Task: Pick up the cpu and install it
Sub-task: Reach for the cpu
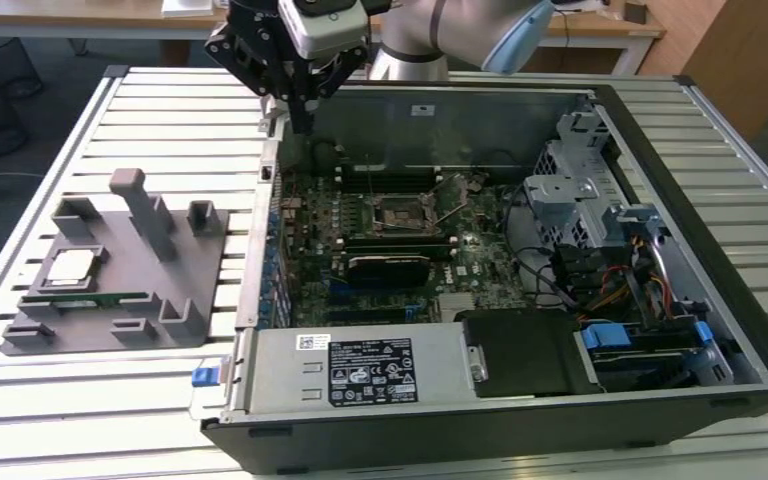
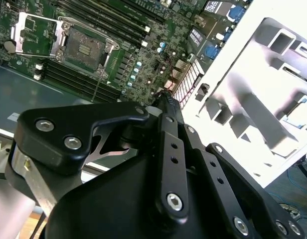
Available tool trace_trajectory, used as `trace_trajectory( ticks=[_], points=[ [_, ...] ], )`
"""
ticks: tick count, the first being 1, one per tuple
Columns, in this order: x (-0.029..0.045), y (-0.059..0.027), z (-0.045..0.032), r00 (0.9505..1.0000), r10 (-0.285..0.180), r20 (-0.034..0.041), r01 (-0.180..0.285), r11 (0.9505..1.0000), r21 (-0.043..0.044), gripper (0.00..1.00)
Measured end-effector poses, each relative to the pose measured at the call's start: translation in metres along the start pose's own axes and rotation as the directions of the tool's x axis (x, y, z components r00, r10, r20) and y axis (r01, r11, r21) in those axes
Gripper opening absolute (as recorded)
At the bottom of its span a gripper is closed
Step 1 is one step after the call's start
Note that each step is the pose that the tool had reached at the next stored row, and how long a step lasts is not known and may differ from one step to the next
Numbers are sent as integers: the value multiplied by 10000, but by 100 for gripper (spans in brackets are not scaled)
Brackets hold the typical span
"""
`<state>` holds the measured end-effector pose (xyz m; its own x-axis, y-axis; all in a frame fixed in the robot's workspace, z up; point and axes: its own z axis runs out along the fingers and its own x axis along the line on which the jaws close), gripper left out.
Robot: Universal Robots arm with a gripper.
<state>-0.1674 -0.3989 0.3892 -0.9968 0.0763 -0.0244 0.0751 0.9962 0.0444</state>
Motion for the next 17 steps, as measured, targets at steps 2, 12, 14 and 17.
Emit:
trace_trajectory(
  ticks=[2,12,14,17],
  points=[
    [6,0,0,10000,0,0,0,10000,0,11],
    [43,-3,2,10000,0,-1,0,10000,0,11],
    [51,-4,3,10000,-1,-1,1,10000,0,11],
    [62,-5,4,10000,0,0,0,10000,0,11]
  ],
)
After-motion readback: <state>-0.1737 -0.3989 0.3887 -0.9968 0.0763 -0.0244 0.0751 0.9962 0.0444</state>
